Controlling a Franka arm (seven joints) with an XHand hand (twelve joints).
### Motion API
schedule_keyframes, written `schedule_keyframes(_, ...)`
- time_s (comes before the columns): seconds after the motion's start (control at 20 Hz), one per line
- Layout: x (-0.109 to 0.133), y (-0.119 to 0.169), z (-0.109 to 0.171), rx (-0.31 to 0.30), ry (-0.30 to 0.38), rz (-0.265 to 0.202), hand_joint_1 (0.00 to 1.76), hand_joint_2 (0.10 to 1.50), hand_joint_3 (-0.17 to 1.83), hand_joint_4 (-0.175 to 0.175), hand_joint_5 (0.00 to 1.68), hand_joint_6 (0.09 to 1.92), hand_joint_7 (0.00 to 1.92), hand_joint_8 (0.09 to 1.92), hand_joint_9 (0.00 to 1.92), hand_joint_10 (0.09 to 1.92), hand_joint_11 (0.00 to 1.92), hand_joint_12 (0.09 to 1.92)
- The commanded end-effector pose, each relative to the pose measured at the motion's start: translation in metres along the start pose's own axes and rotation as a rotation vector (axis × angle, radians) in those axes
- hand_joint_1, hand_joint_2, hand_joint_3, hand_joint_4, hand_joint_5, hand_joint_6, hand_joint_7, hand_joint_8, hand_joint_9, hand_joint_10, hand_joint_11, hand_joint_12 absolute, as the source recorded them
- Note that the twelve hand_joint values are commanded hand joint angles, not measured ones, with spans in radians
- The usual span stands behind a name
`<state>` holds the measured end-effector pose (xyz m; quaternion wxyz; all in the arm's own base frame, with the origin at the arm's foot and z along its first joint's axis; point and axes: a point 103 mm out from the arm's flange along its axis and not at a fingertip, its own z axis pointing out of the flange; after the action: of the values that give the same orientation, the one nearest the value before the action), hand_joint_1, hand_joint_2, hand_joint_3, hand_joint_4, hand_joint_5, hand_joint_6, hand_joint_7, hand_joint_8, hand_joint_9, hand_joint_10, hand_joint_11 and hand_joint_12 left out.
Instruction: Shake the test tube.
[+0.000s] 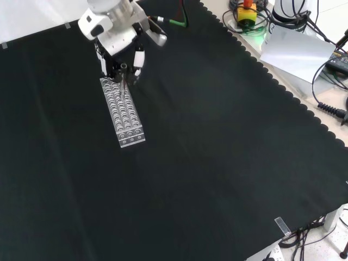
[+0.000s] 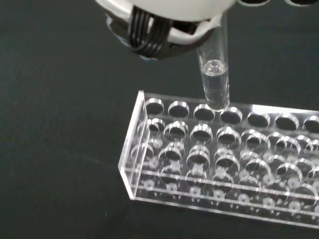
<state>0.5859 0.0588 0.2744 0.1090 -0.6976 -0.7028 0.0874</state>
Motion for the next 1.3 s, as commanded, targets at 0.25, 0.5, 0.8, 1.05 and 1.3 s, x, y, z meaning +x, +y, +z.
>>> schedule_keyframes(0.25, -0.013, -0.031, -0.041, -0.041, 0.016, 0.02, 1.21, 0.75, 0.52, -0.175, 1.24, 0.67, 1.67, 0.52, 1.54, 0.56, 1.25, 0.84)
schedule_keyframes(0.5, -0.042, -0.043, -0.044, -0.054, 0.013, 0.098, 1.21, 0.75, 0.52, -0.175, 1.24, 0.66, 1.67, 0.52, 1.54, 0.56, 1.25, 0.84)
schedule_keyframes(0.8, -0.12, -0.066, -0.052, -0.075, 0.049, 0.313, 1.21, 0.74, 0.53, -0.175, 1.24, 0.66, 1.67, 0.52, 1.55, 0.56, 1.25, 0.85)
schedule_keyframes(1.05, -0.192, -0.098, -0.054, -0.069, 0.027, 0.472, 1.21, 0.74, 0.53, -0.175, 1.24, 0.66, 1.68, 0.52, 1.55, 0.56, 1.24, 0.85)
schedule_keyframes(1.3, -0.246, -0.126, -0.056, -0.068, 0.011, 0.59, 1.21, 0.74, 0.53, -0.175, 1.24, 0.66, 1.68, 0.52, 1.55, 0.56, 1.24, 0.85)
